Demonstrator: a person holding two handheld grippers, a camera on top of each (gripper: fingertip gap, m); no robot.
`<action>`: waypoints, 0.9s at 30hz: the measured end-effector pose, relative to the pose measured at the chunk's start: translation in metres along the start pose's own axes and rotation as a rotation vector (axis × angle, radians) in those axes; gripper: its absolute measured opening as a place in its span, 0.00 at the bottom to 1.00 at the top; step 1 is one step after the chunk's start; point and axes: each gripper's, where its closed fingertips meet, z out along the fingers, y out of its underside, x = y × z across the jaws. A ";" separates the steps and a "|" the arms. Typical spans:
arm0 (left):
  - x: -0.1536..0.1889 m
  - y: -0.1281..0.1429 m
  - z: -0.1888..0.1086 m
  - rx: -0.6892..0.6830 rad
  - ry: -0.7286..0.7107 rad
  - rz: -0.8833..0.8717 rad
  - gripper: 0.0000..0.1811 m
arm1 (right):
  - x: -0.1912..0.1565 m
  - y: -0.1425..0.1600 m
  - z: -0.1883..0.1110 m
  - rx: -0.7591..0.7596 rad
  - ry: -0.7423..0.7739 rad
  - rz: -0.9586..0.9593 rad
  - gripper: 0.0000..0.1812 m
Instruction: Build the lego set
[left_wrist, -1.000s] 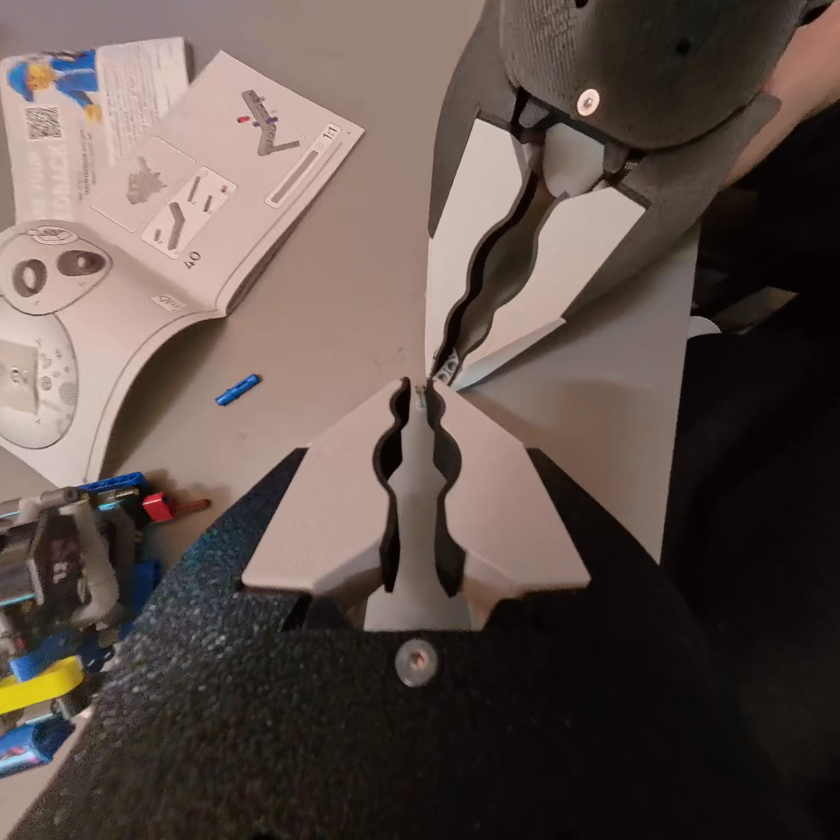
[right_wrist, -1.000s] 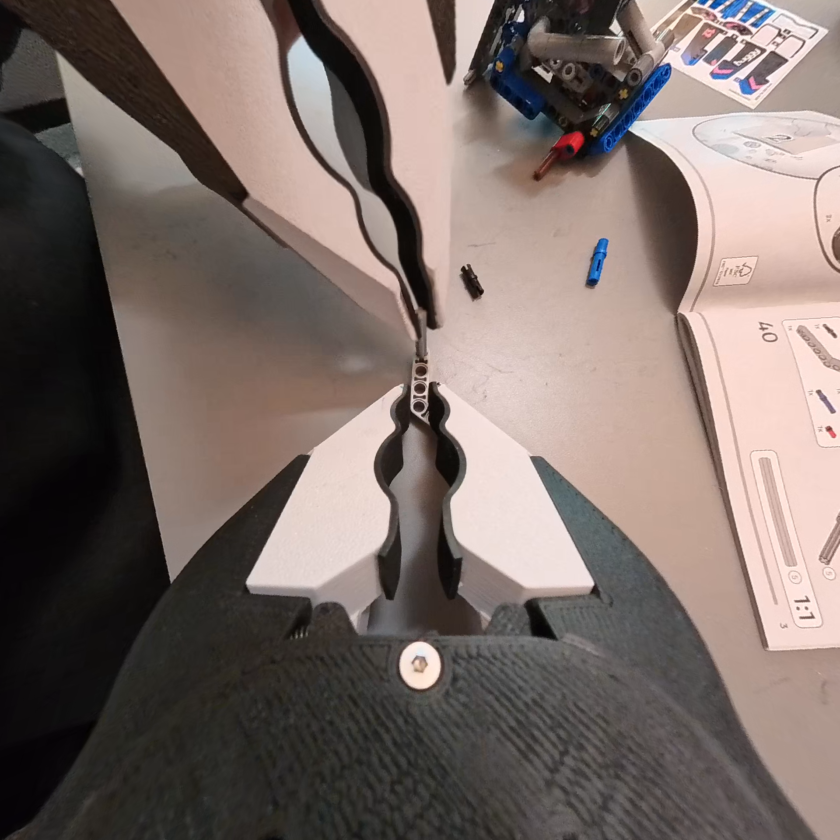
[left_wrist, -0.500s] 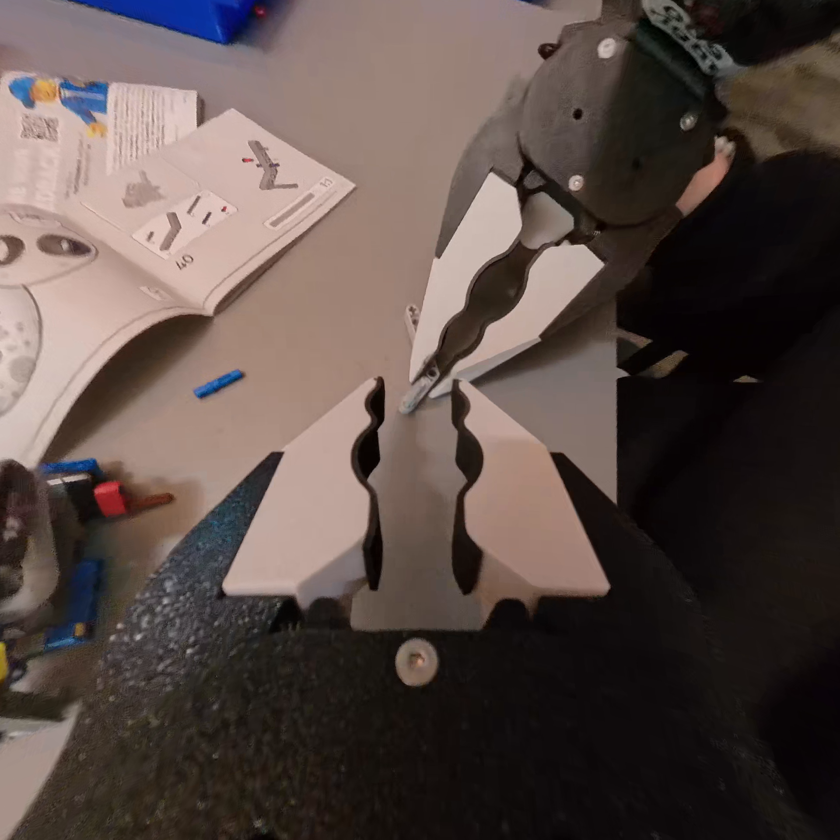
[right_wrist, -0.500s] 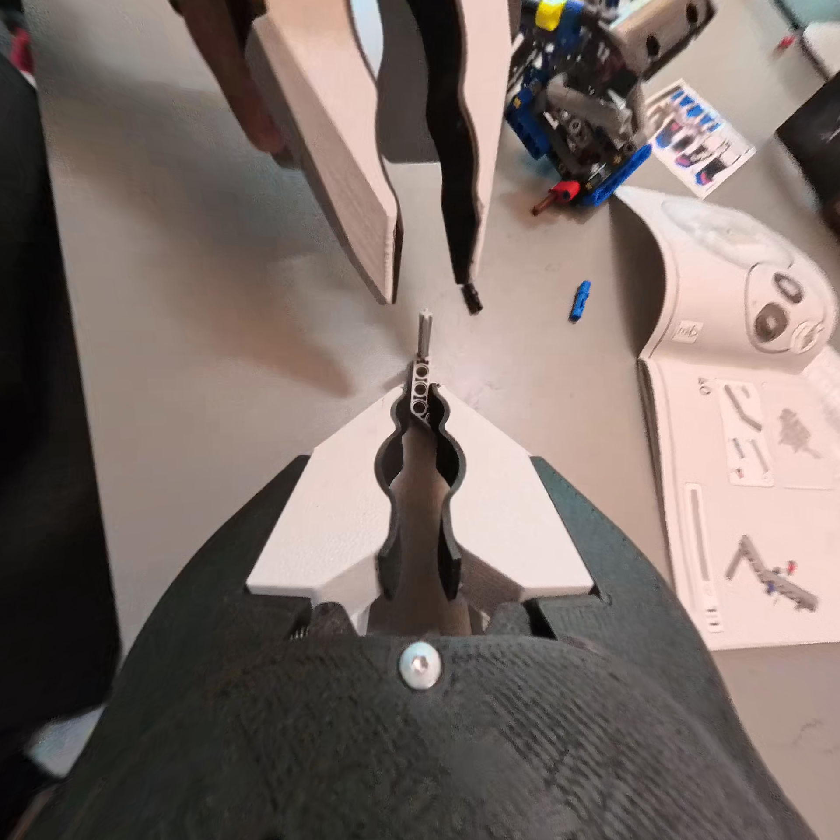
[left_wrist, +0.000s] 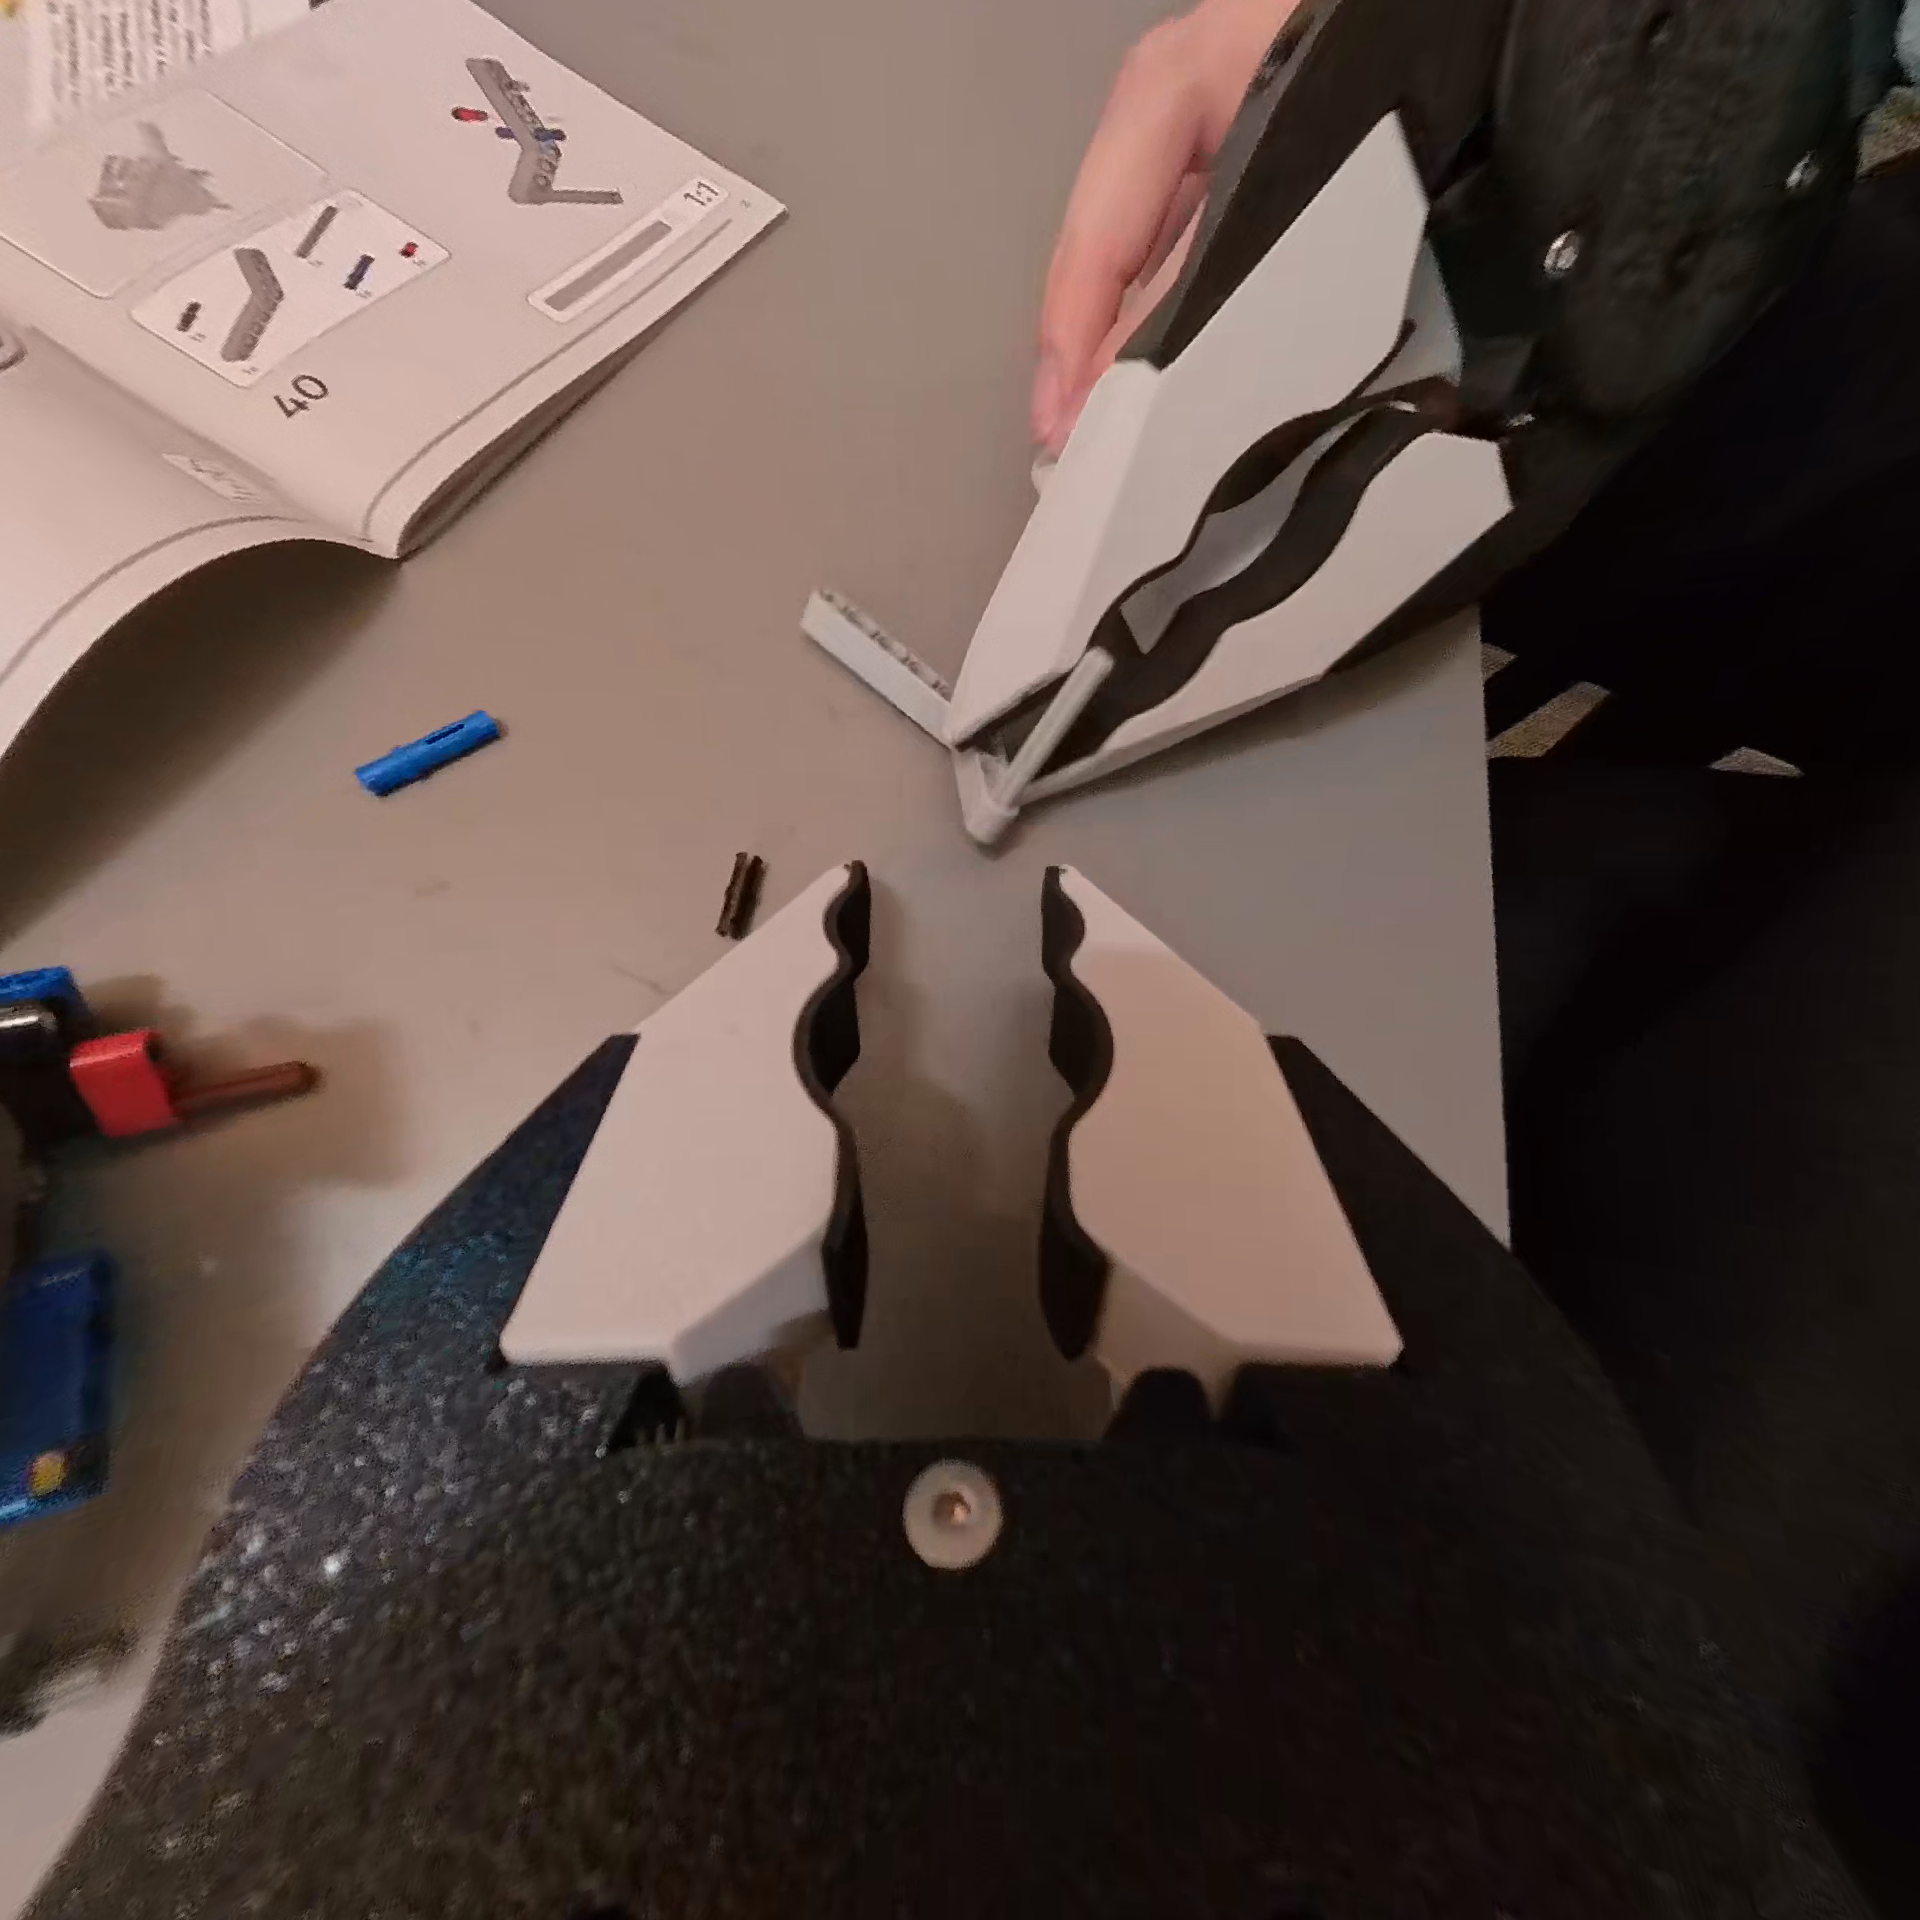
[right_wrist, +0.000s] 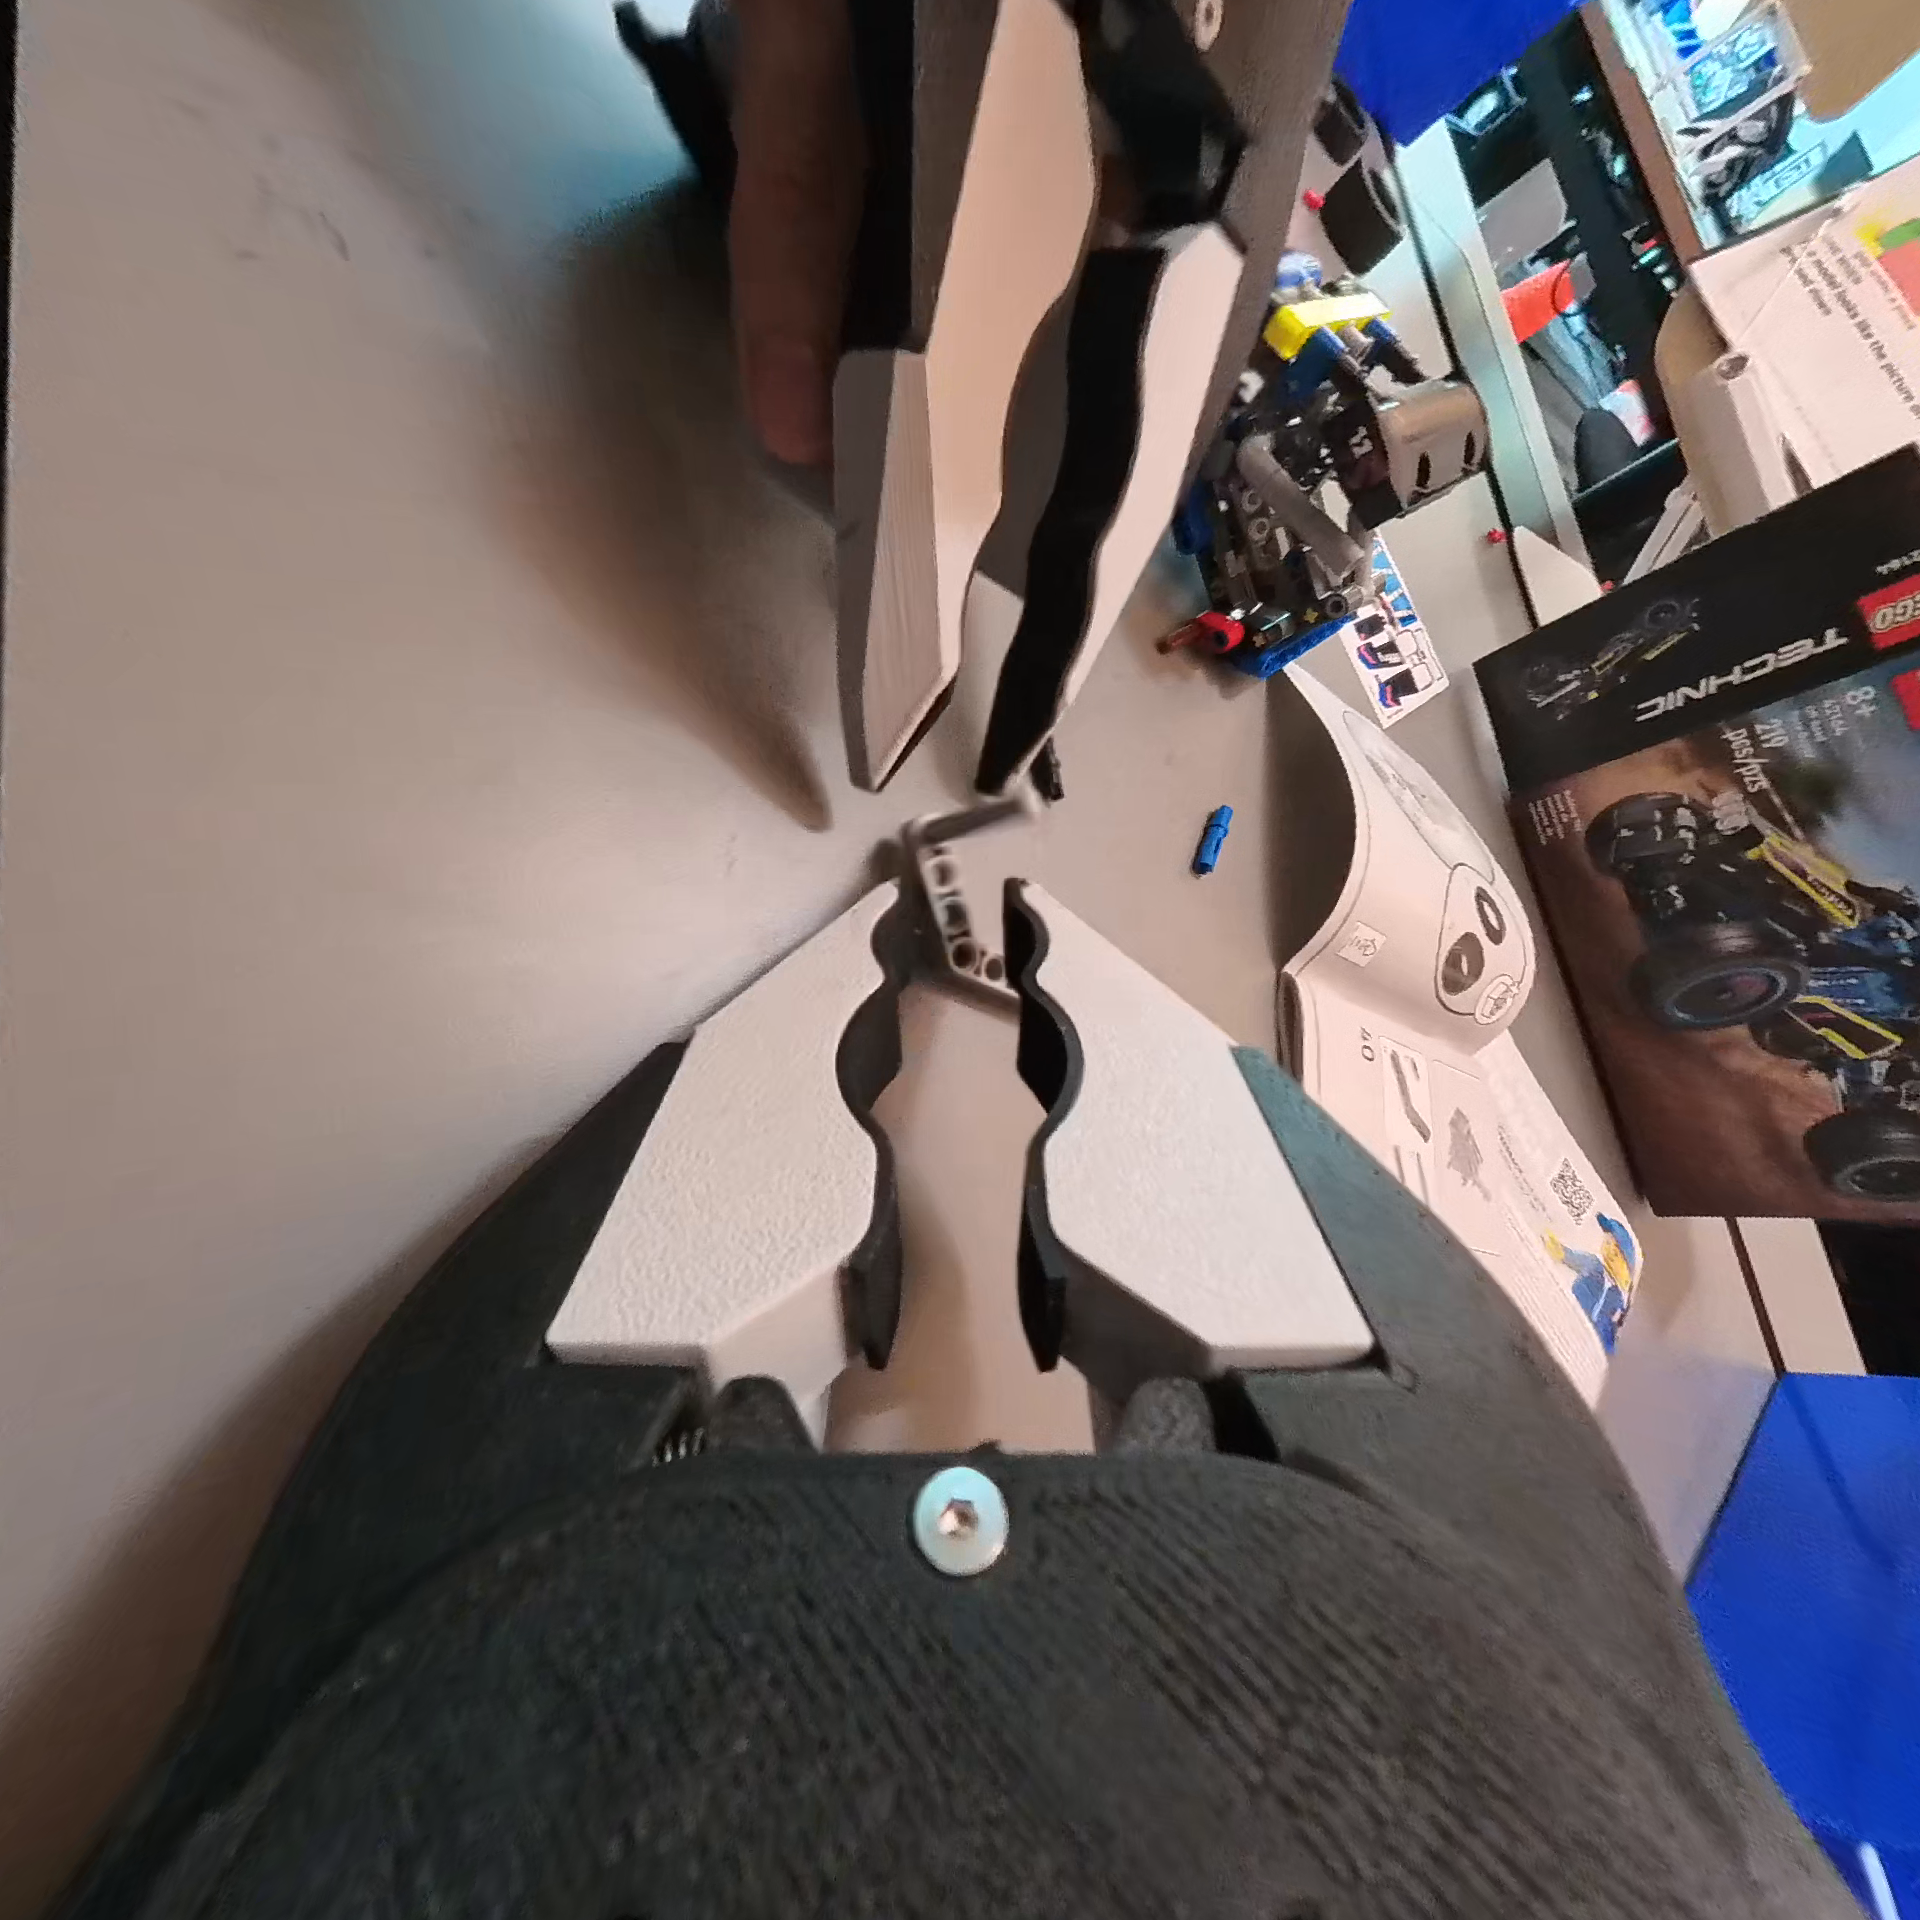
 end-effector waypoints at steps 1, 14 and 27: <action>-0.001 0.001 0.002 -0.008 0.000 0.001 0.16 | 0.002 0.000 -0.002 0.002 0.013 0.008 0.09; 0.000 -0.003 0.014 -0.076 -0.184 0.227 0.02 | 0.023 0.029 -0.019 -0.121 -0.052 0.919 0.11; -0.018 -0.034 0.004 -0.191 -0.799 0.980 0.03 | 0.041 0.011 -0.016 0.212 -0.066 1.400 0.17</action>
